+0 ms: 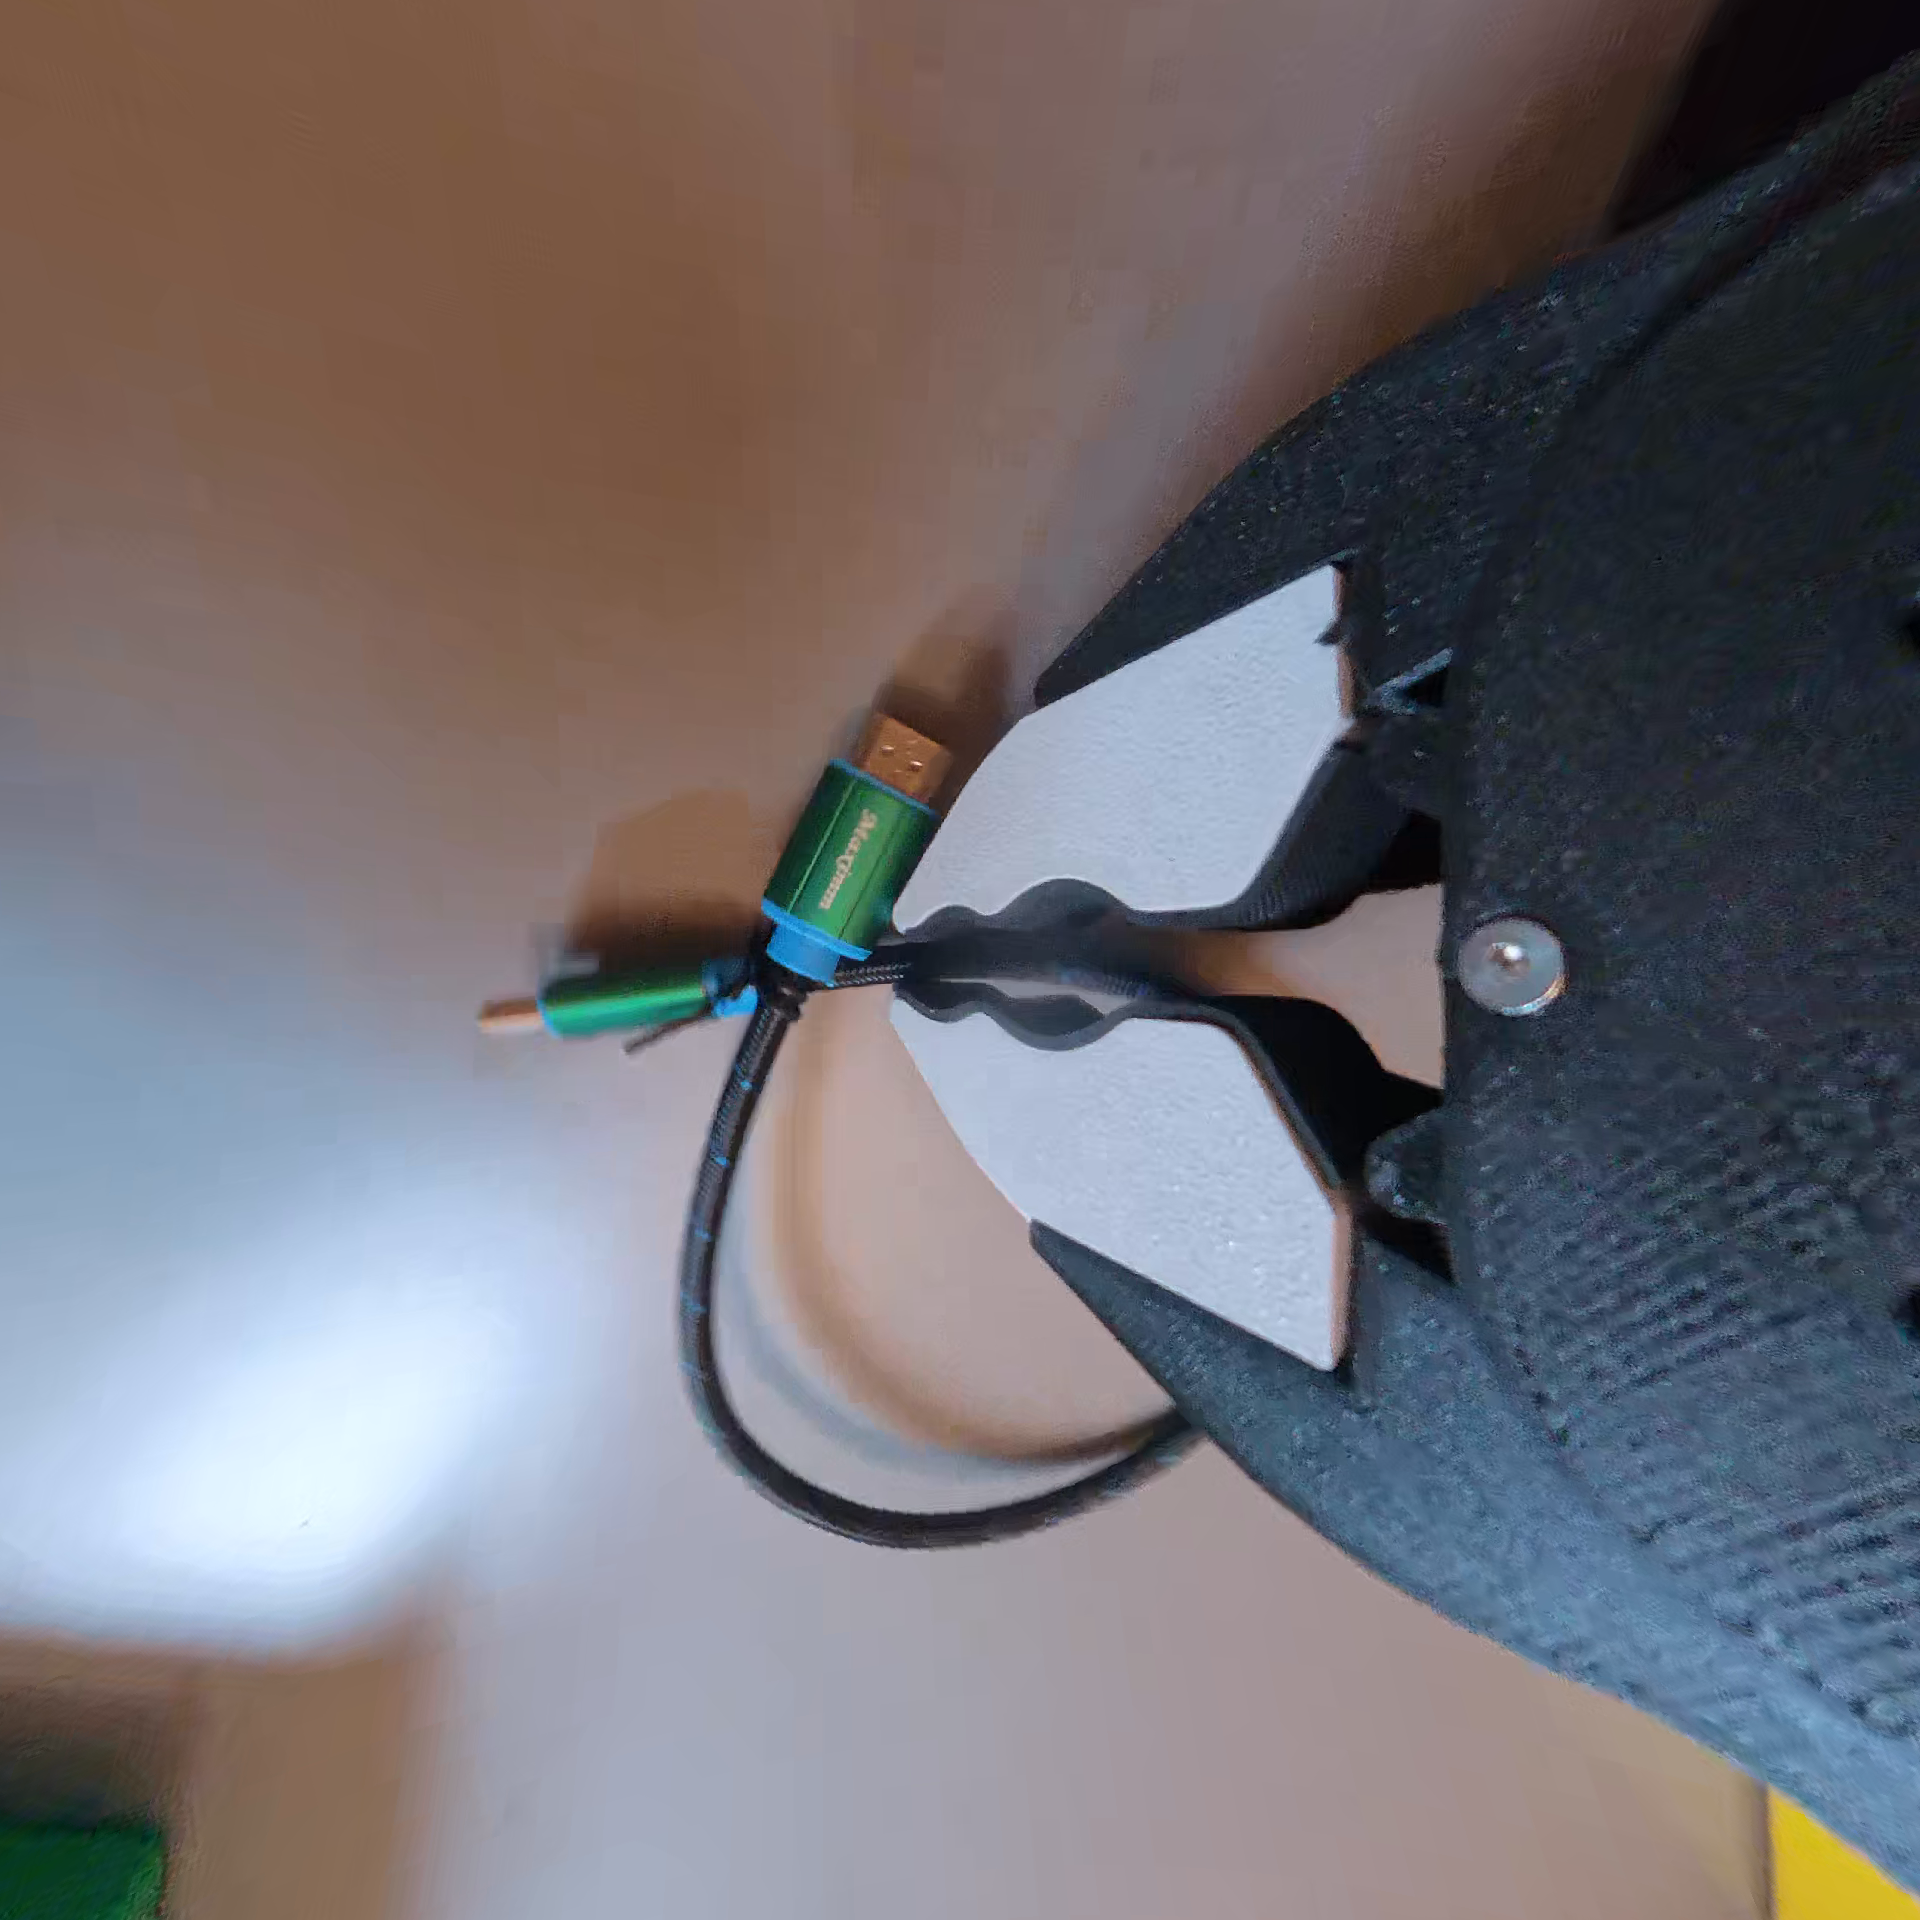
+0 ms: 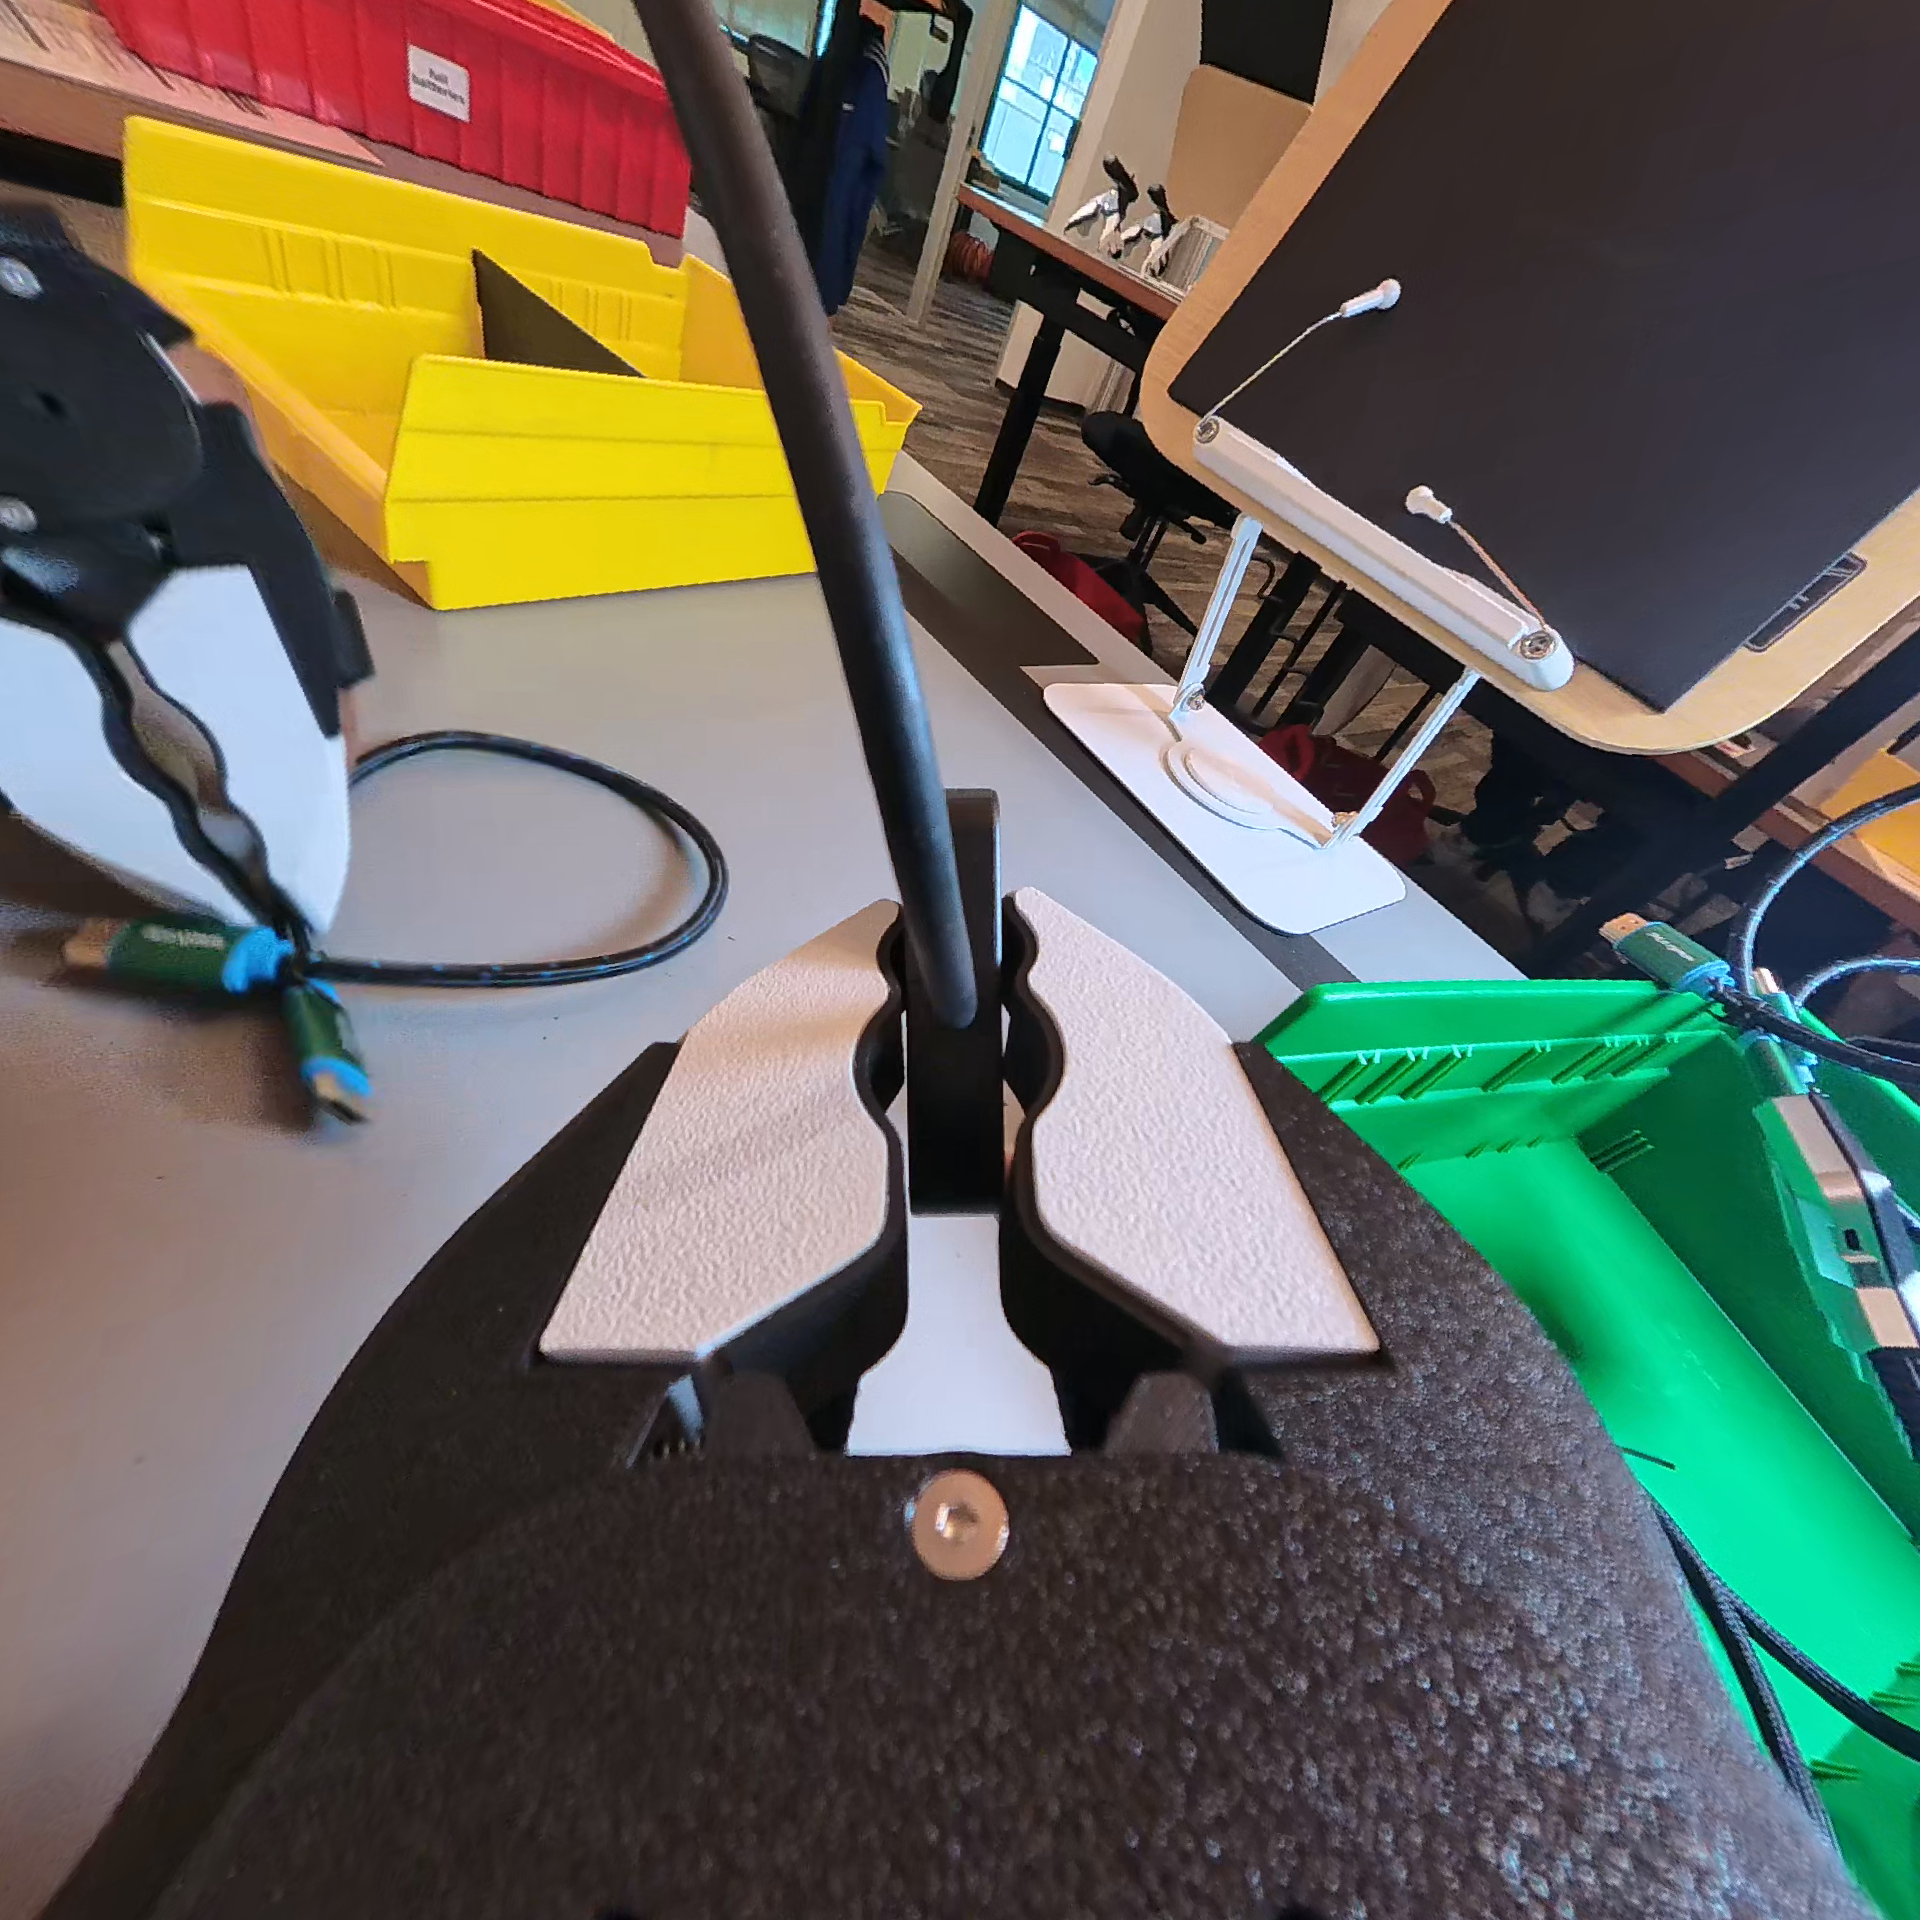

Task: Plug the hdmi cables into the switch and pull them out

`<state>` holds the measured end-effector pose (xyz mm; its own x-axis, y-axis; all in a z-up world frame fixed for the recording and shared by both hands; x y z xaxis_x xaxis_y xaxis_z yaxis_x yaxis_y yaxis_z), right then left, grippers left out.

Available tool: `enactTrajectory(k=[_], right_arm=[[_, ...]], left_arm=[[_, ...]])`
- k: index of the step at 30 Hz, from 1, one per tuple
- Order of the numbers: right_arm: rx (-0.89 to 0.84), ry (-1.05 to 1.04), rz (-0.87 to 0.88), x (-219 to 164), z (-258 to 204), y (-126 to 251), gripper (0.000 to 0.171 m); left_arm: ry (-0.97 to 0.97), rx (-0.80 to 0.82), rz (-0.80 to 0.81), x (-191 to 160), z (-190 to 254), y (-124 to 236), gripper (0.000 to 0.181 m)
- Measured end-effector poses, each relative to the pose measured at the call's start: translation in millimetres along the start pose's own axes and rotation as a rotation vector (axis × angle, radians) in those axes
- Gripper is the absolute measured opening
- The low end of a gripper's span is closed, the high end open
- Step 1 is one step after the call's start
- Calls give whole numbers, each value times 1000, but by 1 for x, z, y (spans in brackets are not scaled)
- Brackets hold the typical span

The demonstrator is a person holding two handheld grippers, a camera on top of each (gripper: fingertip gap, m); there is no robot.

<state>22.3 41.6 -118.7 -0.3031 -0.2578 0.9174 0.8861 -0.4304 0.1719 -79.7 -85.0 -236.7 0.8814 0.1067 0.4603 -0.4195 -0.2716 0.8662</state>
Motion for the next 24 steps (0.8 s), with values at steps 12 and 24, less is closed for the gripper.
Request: enactTrajectory(k=[12,24], right_arm=[[15,-11,-16,-5,-6,-5,14],[59,266,96,7,-22,5,14]], left_arm=[[364,-119,167,9,3,8,56],[311,309,107,-7,-57,17,17]])
Point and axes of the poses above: each gripper's, where its closed fingertips meet, y back along the fingers, x out of its top, z = x × y across the jaws, the point moved 1 cm from there along y, back along the fingers, and after that the axes turned 4 degrees about -x, right-handed, at the moved point
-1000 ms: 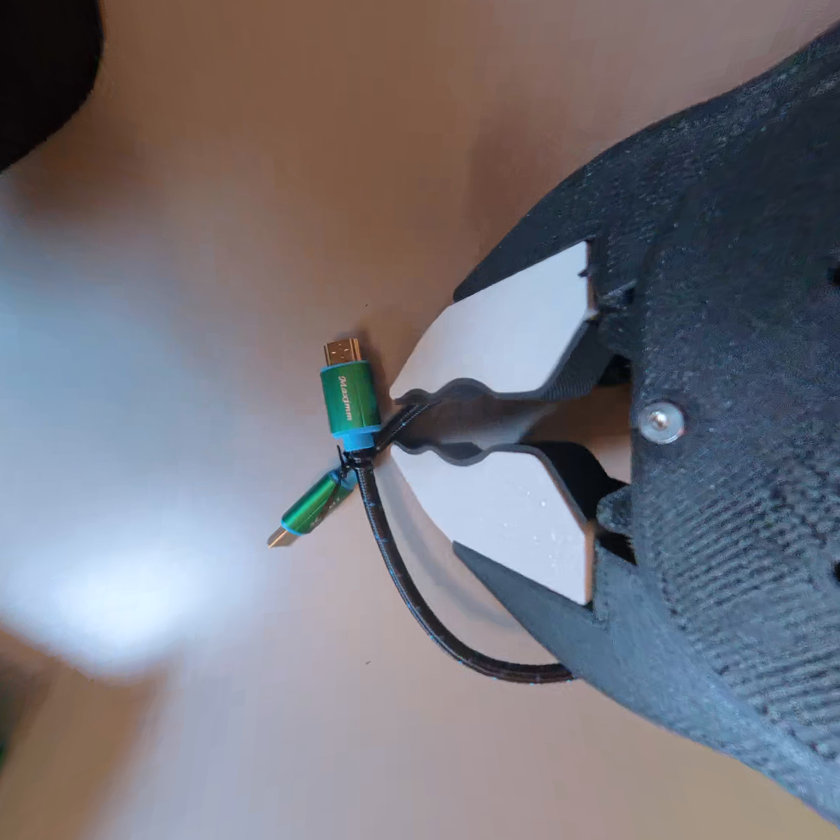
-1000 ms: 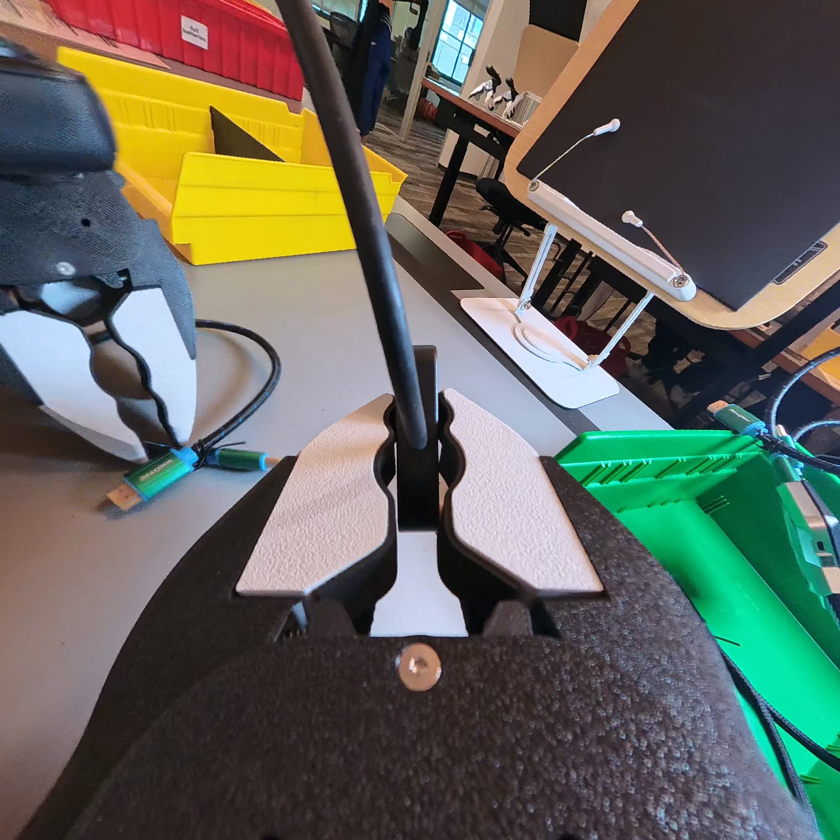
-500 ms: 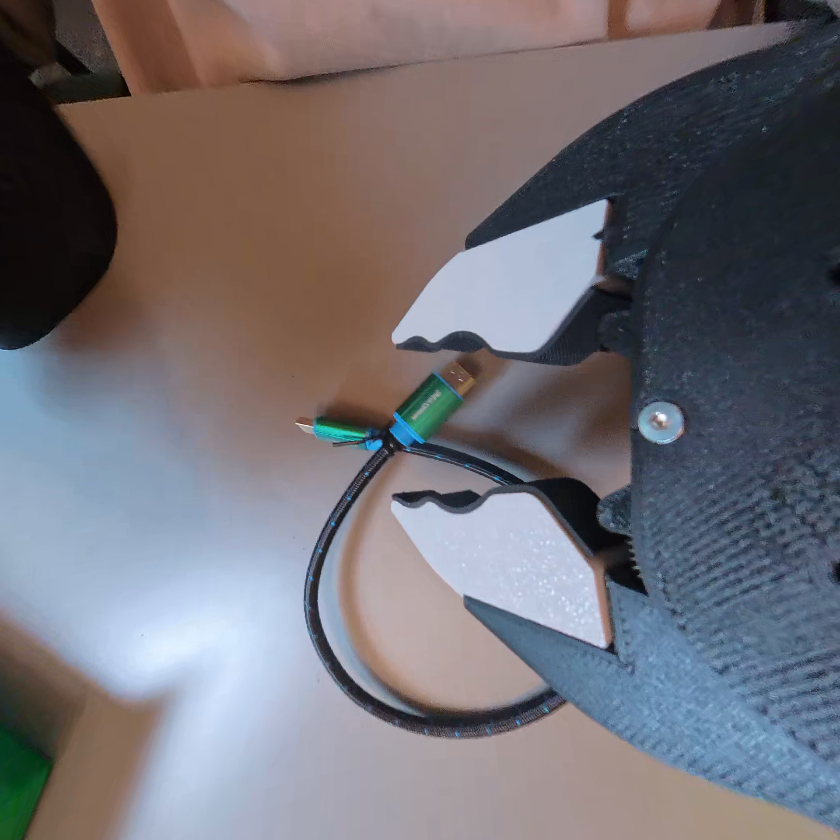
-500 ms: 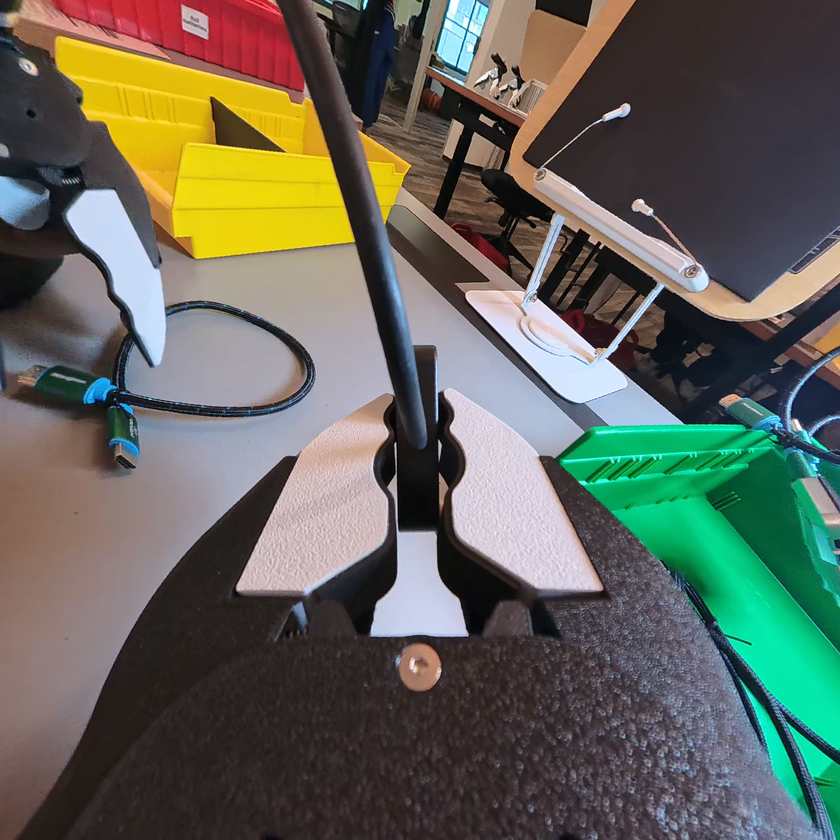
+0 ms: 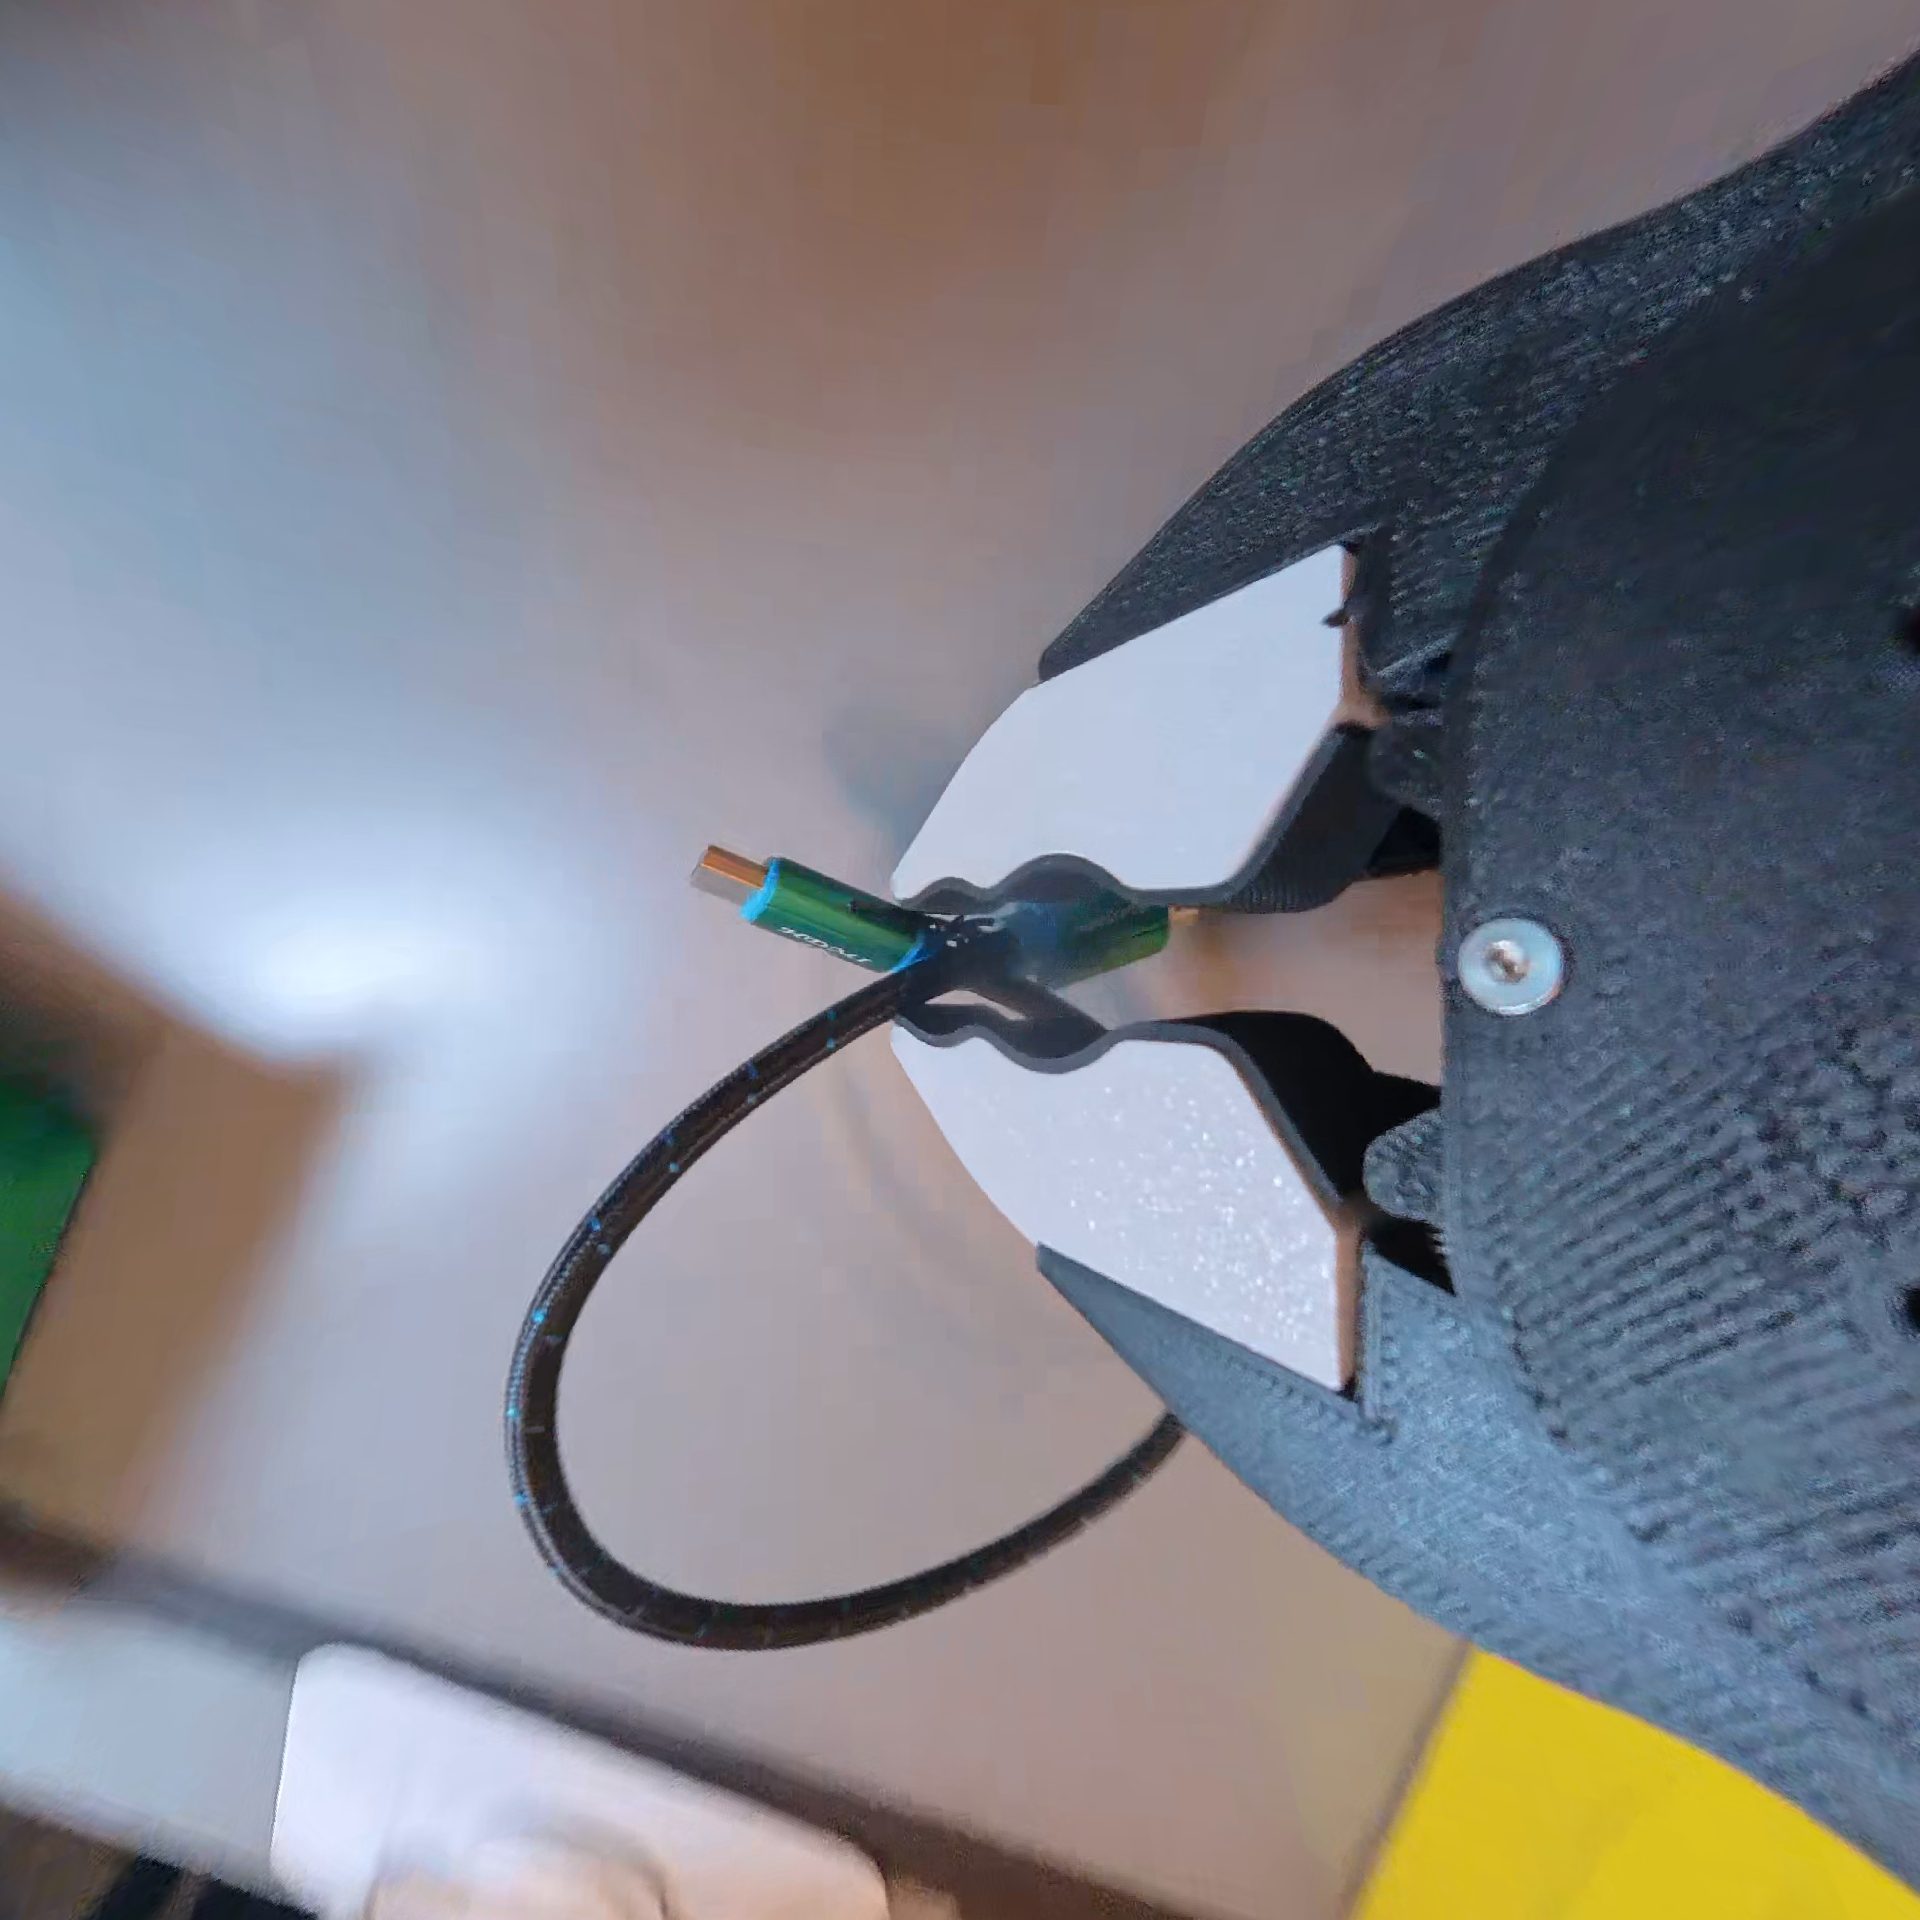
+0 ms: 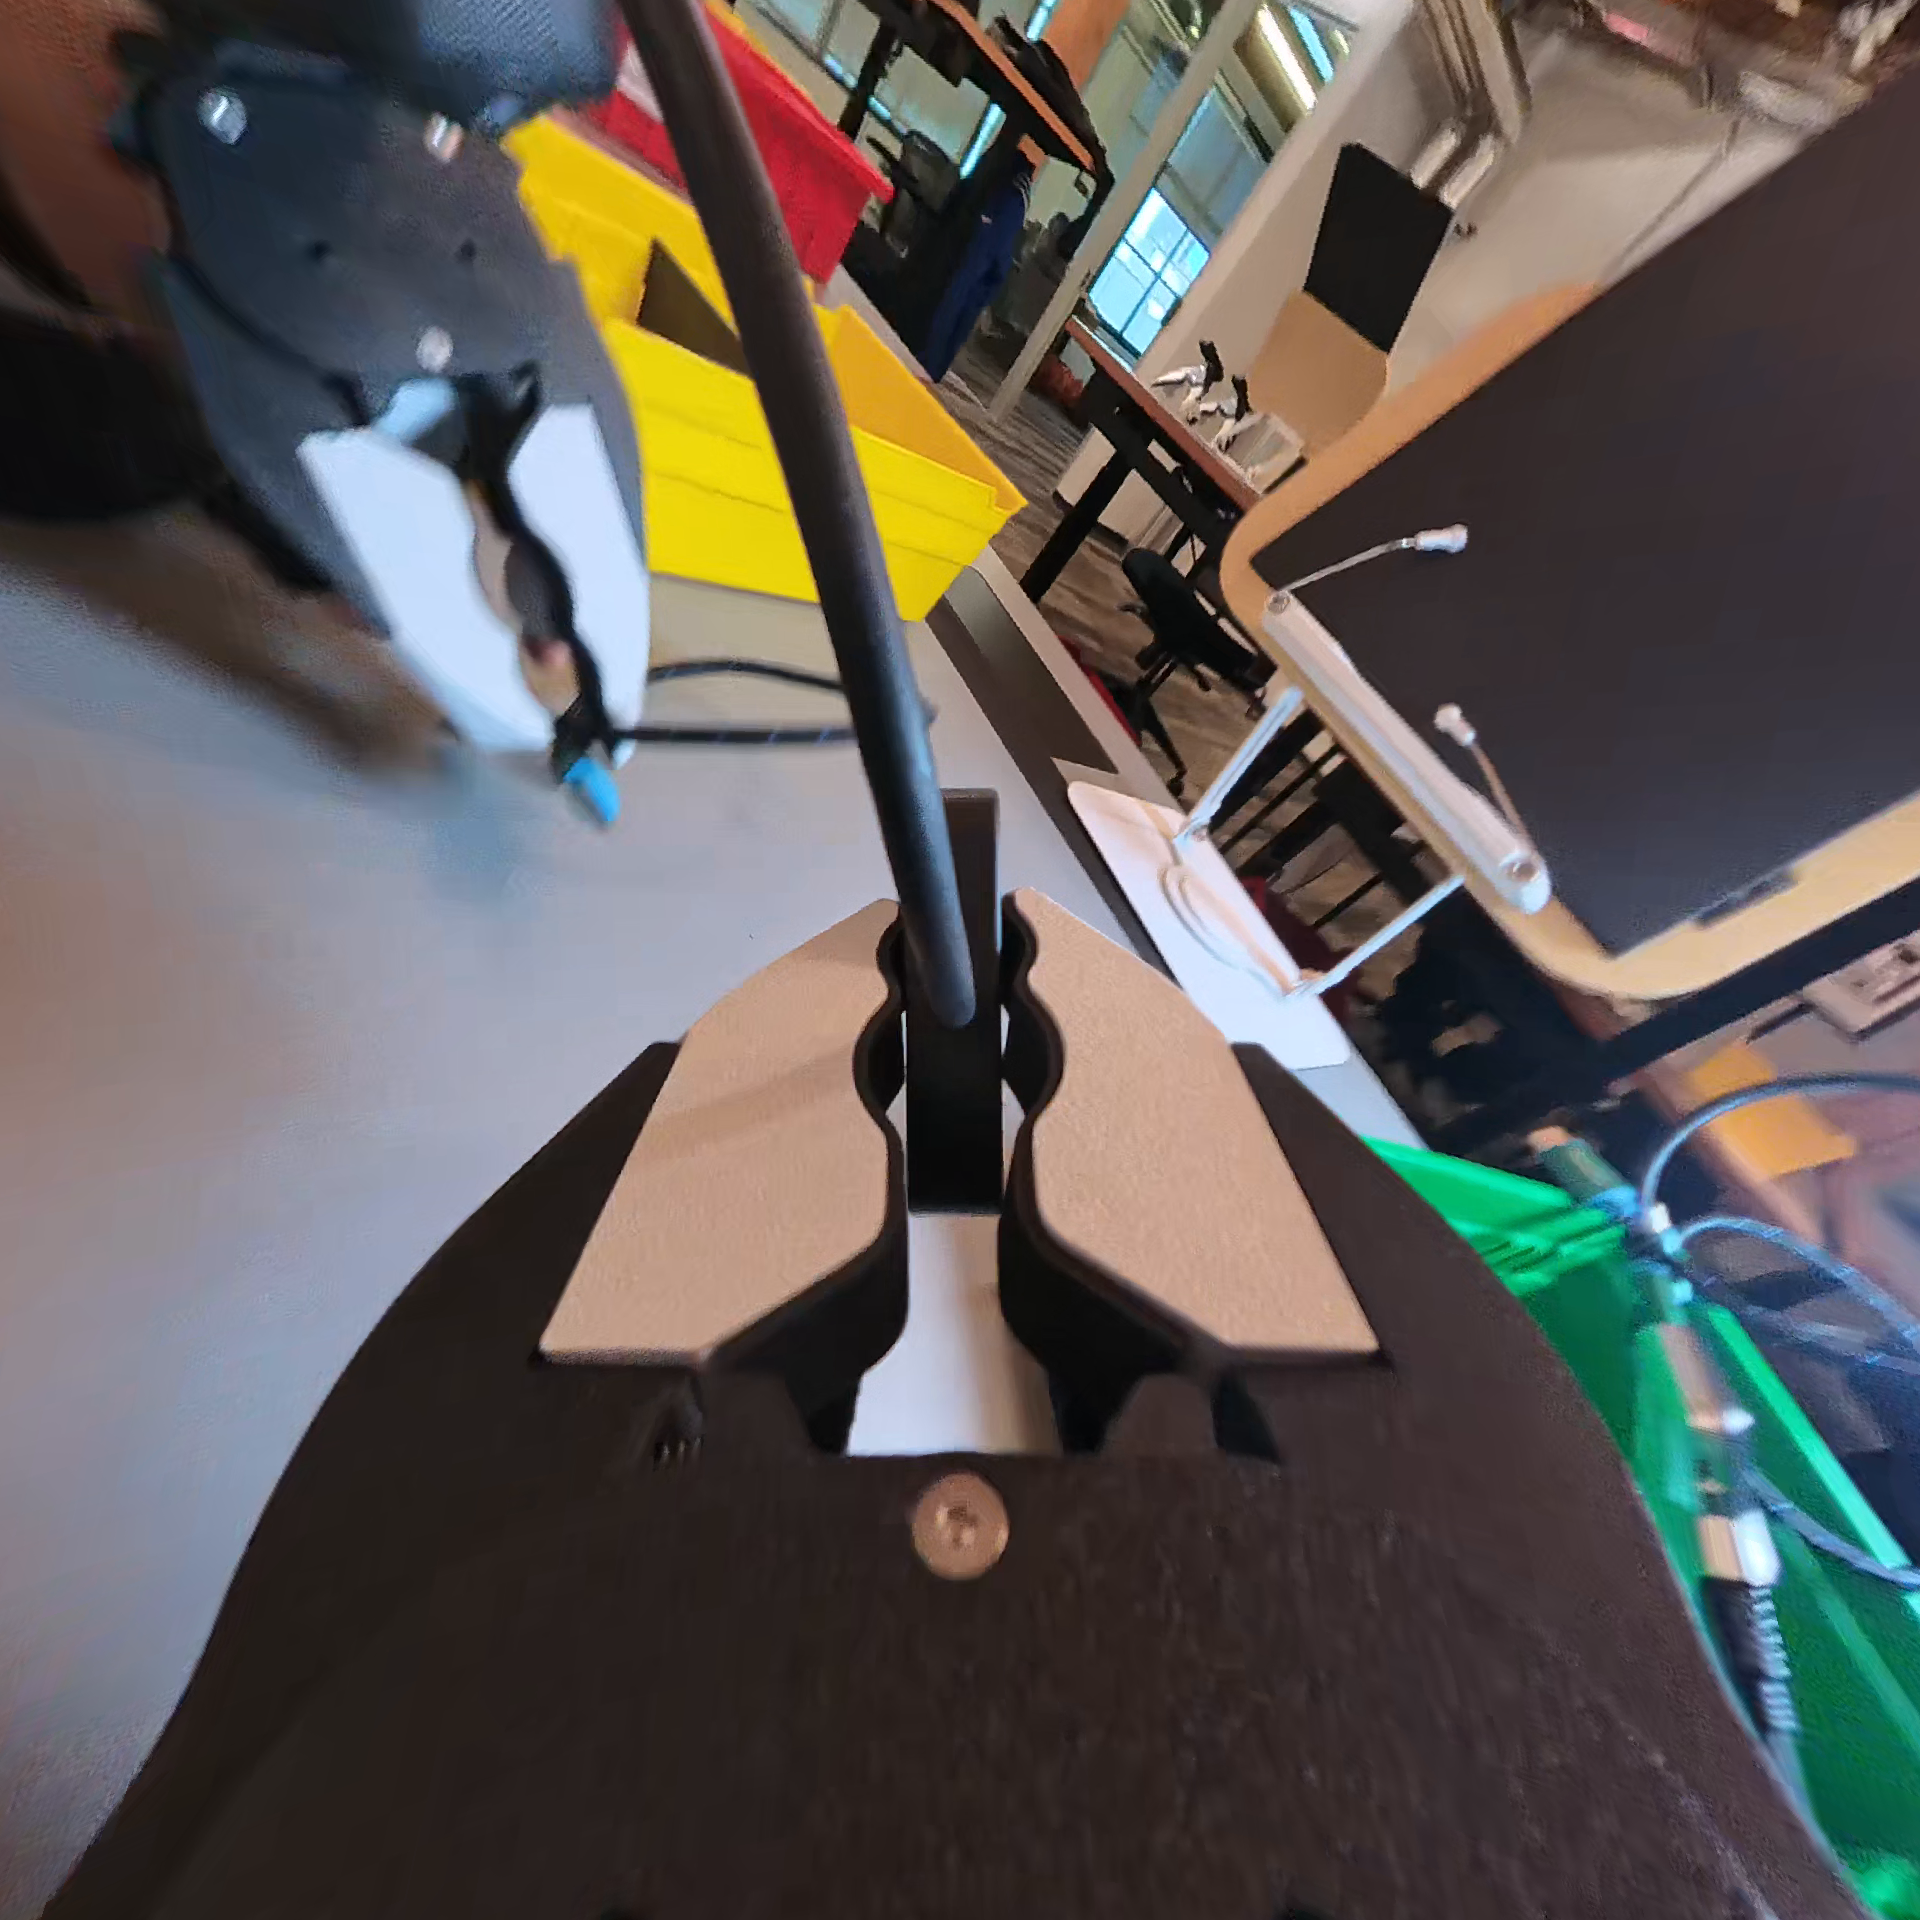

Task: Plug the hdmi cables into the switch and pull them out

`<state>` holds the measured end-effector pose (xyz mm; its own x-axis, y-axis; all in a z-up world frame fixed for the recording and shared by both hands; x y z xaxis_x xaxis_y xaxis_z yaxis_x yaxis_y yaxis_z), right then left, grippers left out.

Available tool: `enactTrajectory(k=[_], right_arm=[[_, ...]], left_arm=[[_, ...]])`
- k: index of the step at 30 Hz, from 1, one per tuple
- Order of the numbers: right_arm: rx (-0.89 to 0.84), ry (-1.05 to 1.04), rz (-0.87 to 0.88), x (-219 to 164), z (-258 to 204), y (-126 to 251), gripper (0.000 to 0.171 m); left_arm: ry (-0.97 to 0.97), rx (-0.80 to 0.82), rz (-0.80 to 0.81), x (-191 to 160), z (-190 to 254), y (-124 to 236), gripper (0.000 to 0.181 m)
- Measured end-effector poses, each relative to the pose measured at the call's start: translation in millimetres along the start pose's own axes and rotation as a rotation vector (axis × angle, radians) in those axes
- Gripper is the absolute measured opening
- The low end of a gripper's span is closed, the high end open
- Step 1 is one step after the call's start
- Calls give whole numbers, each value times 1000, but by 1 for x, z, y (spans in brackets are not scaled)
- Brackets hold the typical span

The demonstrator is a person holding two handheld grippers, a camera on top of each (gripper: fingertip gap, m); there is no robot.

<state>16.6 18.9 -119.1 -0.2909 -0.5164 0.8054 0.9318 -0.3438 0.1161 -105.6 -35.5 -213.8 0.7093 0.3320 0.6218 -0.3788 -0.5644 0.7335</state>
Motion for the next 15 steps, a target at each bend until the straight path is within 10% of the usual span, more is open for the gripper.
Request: enactTrajectory(k=[15], right_arm=[[34,542,-198,-17,-61,-31,14]], left_arm=[[-256,375,35,36,-12,18,16]])
Point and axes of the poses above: each gripper's, where its closed fingertips meet, y back along the fingers, x out of its top, z = x × y across the jaws, the point moved 1 cm from there along y, back along the fingers, and after that the axes turned 4 degrees about -x, right-handed, at the moved point
